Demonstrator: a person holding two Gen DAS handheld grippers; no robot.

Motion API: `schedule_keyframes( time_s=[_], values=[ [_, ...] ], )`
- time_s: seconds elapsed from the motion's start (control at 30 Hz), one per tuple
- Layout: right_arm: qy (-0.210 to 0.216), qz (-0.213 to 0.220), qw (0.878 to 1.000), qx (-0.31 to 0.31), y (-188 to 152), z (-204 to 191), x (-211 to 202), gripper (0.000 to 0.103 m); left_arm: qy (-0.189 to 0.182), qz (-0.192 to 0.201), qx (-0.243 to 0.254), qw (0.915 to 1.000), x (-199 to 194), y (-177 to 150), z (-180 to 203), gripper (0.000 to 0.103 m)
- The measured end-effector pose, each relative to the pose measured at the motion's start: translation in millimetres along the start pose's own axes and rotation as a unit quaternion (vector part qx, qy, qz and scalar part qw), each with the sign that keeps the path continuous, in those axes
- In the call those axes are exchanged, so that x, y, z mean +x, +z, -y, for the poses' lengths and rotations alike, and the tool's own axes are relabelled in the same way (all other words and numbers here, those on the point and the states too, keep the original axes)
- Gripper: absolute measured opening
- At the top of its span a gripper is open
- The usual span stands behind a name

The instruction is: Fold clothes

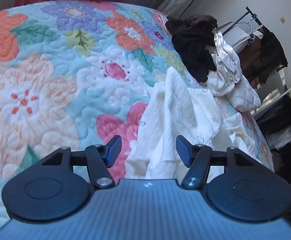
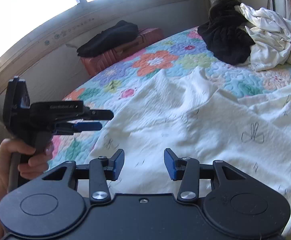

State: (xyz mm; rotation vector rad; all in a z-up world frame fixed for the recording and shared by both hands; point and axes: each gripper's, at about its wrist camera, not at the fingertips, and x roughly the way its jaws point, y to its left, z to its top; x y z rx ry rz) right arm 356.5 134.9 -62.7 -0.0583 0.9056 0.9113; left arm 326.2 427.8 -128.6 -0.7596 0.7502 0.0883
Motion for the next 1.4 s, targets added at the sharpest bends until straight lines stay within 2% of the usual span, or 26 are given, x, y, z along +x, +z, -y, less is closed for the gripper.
schedule_keyframes(
  time_s=[0.03, 0.1, 0.13, 0.2, 0.3, 0.33, 0.4, 0.47, 0.5, 0.53, 0.57, 0.6, 0.63, 0.67, 0.7, 0.8, 0.87, 0.9, 0.93, 0.97, 1.07, 1.13, 1.17, 1.27, 1.37, 1.4],
  values=[
    [0.005, -0.017, 1.0, 0.013, -7.5, -4.2, -2.2, 0.051, 0.004, -0.022, 0.011, 0.9997, 0.6, -4.0, 3.6, 0.059],
    [0.035, -0.06, 0.994, 0.085, -23.4, -4.3, -2.2, 0.051, 0.018, -0.067, 0.043, 0.9966, 2.5, -13.2, 15.5, 0.059],
    [0.058, -0.073, 0.988, 0.121, -31.5, -4.1, -2.9, 0.051, 0.023, -0.074, 0.056, 0.9955, 2.2, -18.4, 21.1, 0.06],
    [0.055, -0.075, 0.987, 0.132, -37.1, -6.5, -7.9, 0.051, 0.029, -0.08, 0.078, 0.9933, 1.1, -28.5, 31.1, 0.06],
    [0.042, -0.073, 0.987, 0.139, -43.7, -10.5, -16.0, 0.051, 0.04, -0.097, 0.042, 0.9936, 0.3, -43.0, 25.5, 0.062],
    [0.038, -0.072, 0.987, 0.141, -45.9, -11.9, -18.7, 0.051, 0.04, -0.099, 0.03, 0.9939, 1.3, -46.7, 21.7, 0.066],
    [0.024, -0.058, 0.985, 0.162, -52.6, -5.0, -21.8, 0.056, 0.039, -0.101, 0.007, 0.9941, 4.0, -53.9, 13.6, 0.07],
    [-0.008, -0.04, 0.981, 0.189, -57.4, 9.1, -21.1, 0.058, 0.02, -0.087, -0.026, 0.9957, 7.7, -54.5, 6.0, 0.079],
    [-0.023, -0.036, 0.978, 0.202, -60.4, 15.8, -19.3, 0.058, 0.008, -0.075, -0.051, 0.9958, 7.7, -56.1, 2.0, 0.086],
    [-0.037, -0.034, 0.975, 0.215, -63.7, 22.2, -17.2, 0.058, -0.005, -0.062, -0.077, 0.9951, 7.2, -57.9, -2.1, 0.086],
    [-0.038, -0.03, 0.971, 0.235, -67.1, 29.7, -15.9, 0.058, -0.002, -0.057, -0.07, 0.9959, 7.8, -58.7, -0.2, 0.086],
    [-0.035, -0.025, 0.966, 0.256, -70.5, 37.5, -14.7, 0.058, 0.004, -0.053, -0.055, 0.997, 8.7, -59.1, 3.1, 0.073],
    [-0.027, -0.019, 0.96, 0.277, -75.2, 43.3, -13.5, 0.058, 0.01, -0.049, -0.041, 0.9979, 9.5, -59.6, 6.4, 0.047],
    [-0.022, -0.014, 0.954, 0.299, -80.2, 47.9, -12.0, 0.058, 0.016, -0.048, -0.03, 0.9983, 10.8, -60.1, 9.8, 0.034],
    [-0.023, -0.013, 0.949, 0.314, -85.2, 51.6, -9.9, 0.059, 0.022, -0.048, -0.02, 0.9984, 12.1, -60.5, 13.3, 0.011],
    [-0.055, -0.018, 0.953, 0.296, -87.5, 49.1, -2.9, 0.059, 0.05, -0.025, 0.032, 0.9979, 2.9, -59.9, 31.7, 0.006],
    [-0.057, -0.013, 0.956, 0.288, -86.8, 46.6, 1.3, 0.059, 0.08, 0.008, 0.069, 0.9944, -10.5, -57.5, 46.0, 0.006],
    [-0.05, -0.007, 0.956, 0.288, -86.7, 45.8, 2.9, 0.051, 0.075, 0.015, 0.061, 0.9952, -18.8, -54.3, 45.9, 0.006],
    [-0.033, -0.003, 0.956, 0.29, -85.9, 46.2, 5.6, 0.039, 0.069, 0.022, 0.049, 0.9962, -27.6, -50.9, 44.9, 0.006],
    [-0.011, -0.006, 0.953, 0.301, -85.9, 48.1, 9.0, 0.015, 0.072, 0.028, 0.045, 0.996, -34.9, -48.2, 44.4, 0.006],
    [0.036, -0.005, 0.944, 0.327, -87.1, 42.7, 12.0, 0.013, 0.084, 0.042, 0.037, 0.9949, -52.1, -39.8, 40.0, 0.006],
    [0.049, -0.003, 0.947, 0.316, -83.6, 29.9, 11.6, 0.006, 0.07, 0.05, 0.016, 0.9962, -60.8, -34.4, 29.2, 0.006],
    [0.053, -0.004, 0.949, 0.31, -81.6, 23.3, 11.5, 0.006, 0.074, 0.05, 0.007, 0.996, -64.0, -33.1, 23.6, 0.006],
    [0.076, -0.01, 0.95, 0.303, -75.7, 5.3, 14.8, 0.006, 0.107, 0.063, 0.009, 0.9922, -74.1, -31.9, 16.0, 0.006],
    [0.092, -0.015, 0.95, 0.297, -71.9, -10.1, 18.4, 0.006, 0.121, 0.073, 0.003, 0.9899, -92.3, -29.8, 7.7, 0.006],
    [0.098, -0.016, 0.95, 0.295, -70.9, -14.6, 19.6, 0.005, 0.138, 0.087, 0.006, 0.9866, -100.7, -27.6, 5.8, 0.006]
  ],
)
